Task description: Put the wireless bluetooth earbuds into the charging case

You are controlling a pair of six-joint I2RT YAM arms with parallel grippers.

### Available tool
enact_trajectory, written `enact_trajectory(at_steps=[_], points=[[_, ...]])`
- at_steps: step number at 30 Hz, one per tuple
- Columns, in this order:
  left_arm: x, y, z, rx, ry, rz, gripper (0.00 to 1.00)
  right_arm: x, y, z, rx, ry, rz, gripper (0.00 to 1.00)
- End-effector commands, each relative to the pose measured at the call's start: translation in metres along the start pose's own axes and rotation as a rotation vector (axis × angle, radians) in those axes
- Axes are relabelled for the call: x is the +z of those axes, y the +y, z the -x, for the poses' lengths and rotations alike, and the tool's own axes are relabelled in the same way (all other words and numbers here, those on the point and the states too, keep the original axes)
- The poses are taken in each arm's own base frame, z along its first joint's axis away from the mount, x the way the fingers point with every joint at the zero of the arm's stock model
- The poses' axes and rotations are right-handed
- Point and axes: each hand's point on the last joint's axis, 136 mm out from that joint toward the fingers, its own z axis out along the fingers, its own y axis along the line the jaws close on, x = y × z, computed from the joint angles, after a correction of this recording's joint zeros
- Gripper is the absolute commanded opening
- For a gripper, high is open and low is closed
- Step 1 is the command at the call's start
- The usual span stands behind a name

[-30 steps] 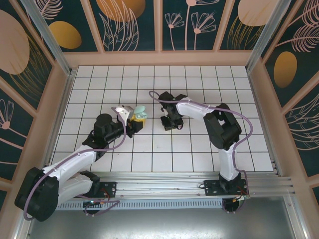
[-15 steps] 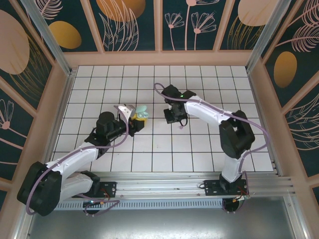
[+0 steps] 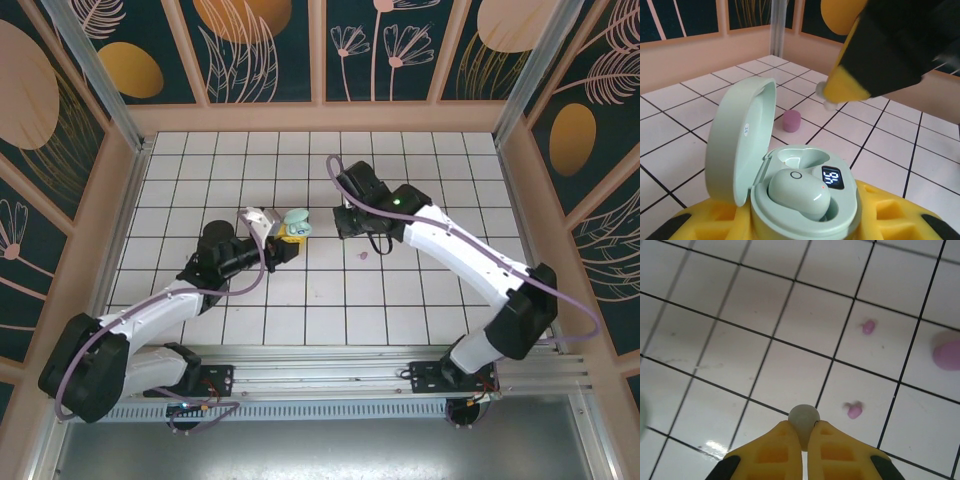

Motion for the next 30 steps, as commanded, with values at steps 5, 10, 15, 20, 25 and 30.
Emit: enact_trajectory(at_steps=[5,10,15,20,25,30], points=[[0.012,-0.011,0.024,0.081,-0.051,-0.072,0.2,-0.054,0.02,0.038,-0.058,-0.234,0.065,0.03],[0.015,-0.014,0.026,0.082,-0.055,-0.085,0.2,-0.054,0.034,0.038,-0.103,-0.233,0.111,0.03],[0.018,-0.015,0.026,0.078,-0.052,-0.092,0.2,-0.04,0.046,0.03,-0.158,-0.184,0.111,0.03],[0.018,-0.017,0.026,0.079,-0.052,-0.098,0.2,-0.029,0.054,0.026,-0.186,-0.145,0.123,0.03],[0.017,-0.018,0.027,0.084,-0.053,-0.097,0.2,-0.026,0.062,0.024,-0.199,-0.133,0.161,0.03],[0.017,-0.017,0.027,0.083,-0.049,-0.095,0.21,-0.019,0.067,0.018,-0.212,-0.102,0.178,0.03]])
